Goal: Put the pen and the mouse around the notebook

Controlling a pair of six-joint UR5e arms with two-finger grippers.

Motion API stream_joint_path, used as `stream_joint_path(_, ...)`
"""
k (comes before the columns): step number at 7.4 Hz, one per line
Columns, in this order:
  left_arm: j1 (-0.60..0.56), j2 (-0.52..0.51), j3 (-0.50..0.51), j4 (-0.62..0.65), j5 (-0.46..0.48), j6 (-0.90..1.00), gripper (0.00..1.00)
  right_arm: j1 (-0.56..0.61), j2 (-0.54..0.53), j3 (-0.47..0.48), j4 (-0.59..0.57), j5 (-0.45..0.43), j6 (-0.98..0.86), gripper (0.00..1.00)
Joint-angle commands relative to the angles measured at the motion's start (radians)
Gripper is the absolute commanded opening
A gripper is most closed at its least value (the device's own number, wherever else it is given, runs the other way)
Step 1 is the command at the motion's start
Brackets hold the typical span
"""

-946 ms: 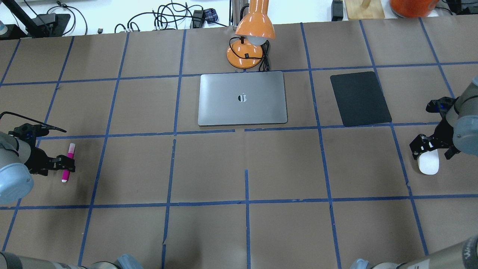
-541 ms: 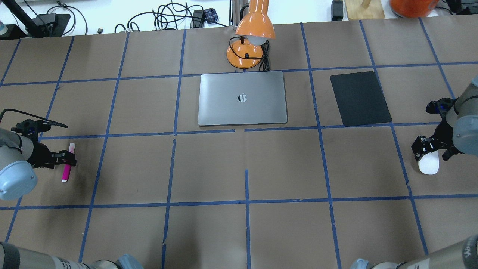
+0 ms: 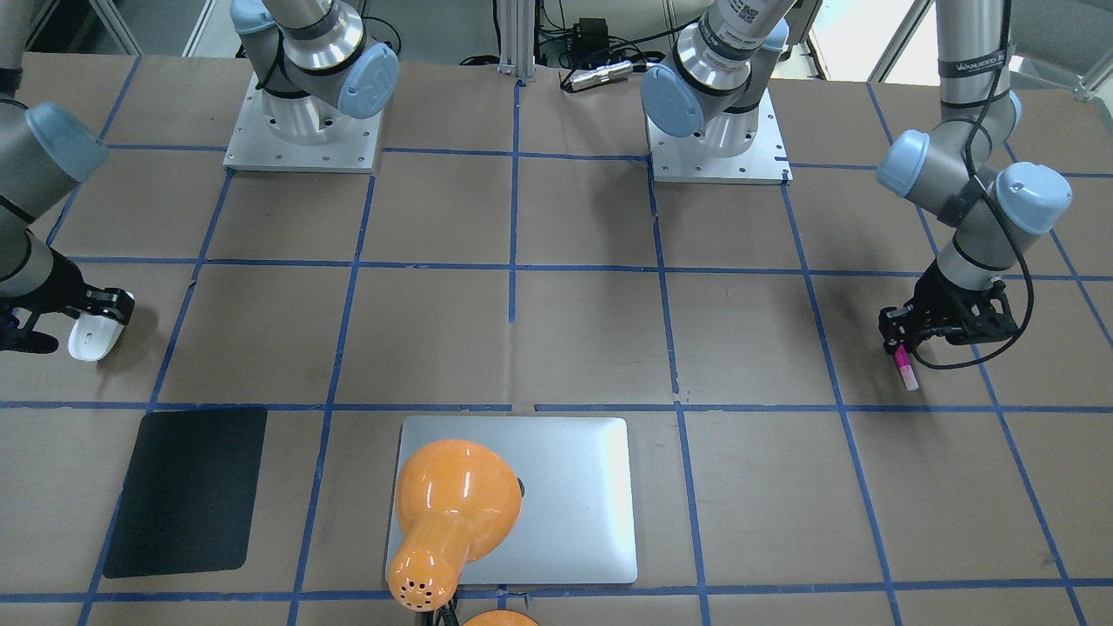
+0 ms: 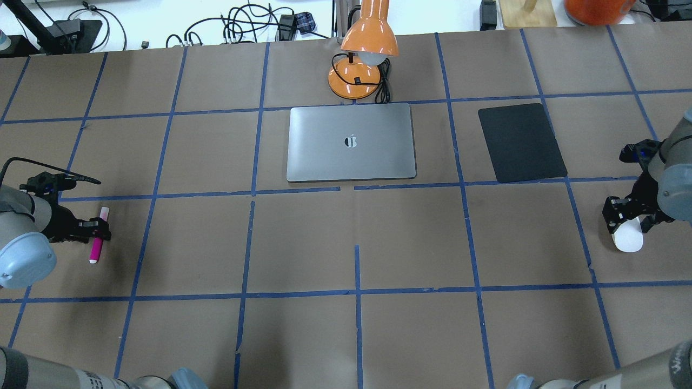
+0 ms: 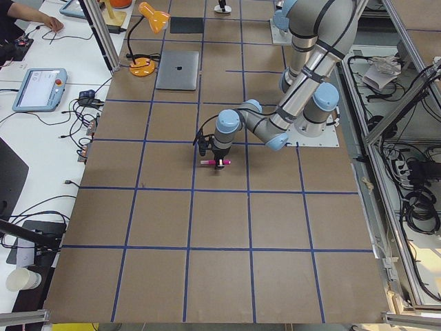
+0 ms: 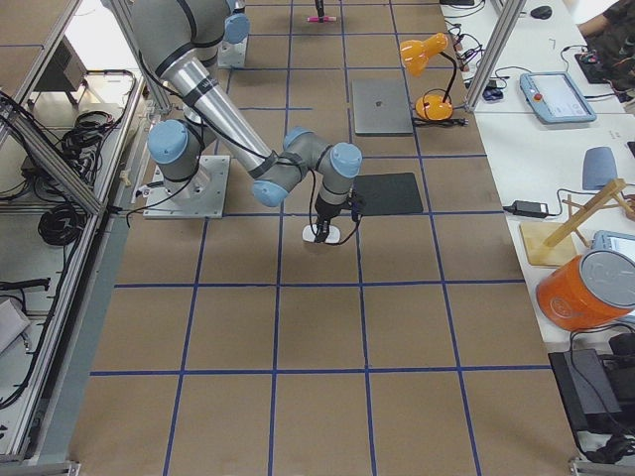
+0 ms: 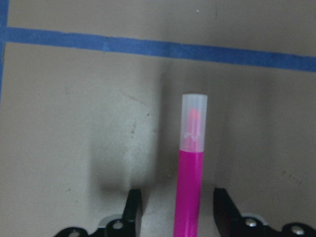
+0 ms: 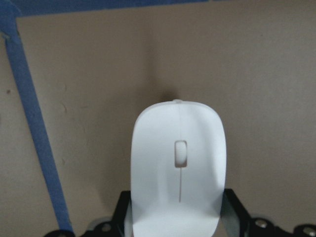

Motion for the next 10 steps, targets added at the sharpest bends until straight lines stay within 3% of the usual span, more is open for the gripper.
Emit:
stream_joint_path(1,-0.002,0.000,-0.004,0.000,0.000,0.003,0.00,0.086,-0.015,-0.207,0.171,-0.006,0.015,0.23)
stream_joint_path(2,-0.002,0.003,-0.001,0.000,0.000,-0.003,0.00,0.153,0.013,-0.325,0.292,0.021,0.075,0.23)
stream_joint_path(3,-0.008,0.009,0.007,-0.023,0.015,-0.012,0.00,0.254,0.109,-0.404,0.292,0.058,0.197,0.24)
stream_joint_path(4,-0.046,0.027,0.046,-0.140,0.029,-0.080,0.00,0.310,0.239,-0.476,0.181,0.061,0.204,0.24)
stream_joint_path(5,-0.115,0.064,0.097,-0.279,0.038,-0.250,0.00,0.356,0.314,-0.536,0.186,0.070,0.219,0.25)
stream_joint_path(6,-0.193,0.104,0.100,-0.325,0.037,-0.396,0.00,0.382,0.322,-0.541,0.177,0.073,0.209,0.25)
stream_joint_path(8,-0.389,0.147,0.111,-0.334,0.062,-0.866,0.00,0.396,0.354,-0.534,0.188,0.121,0.210,0.25)
stream_joint_path(9,-0.486,0.135,0.129,-0.327,0.052,-1.149,0.00,0.395,0.368,-0.530,0.189,0.119,0.209,0.44)
stream_joint_path(10,-0.611,0.132,0.154,-0.346,0.035,-1.396,0.00,0.395,0.373,-0.530,0.191,0.119,0.209,0.74)
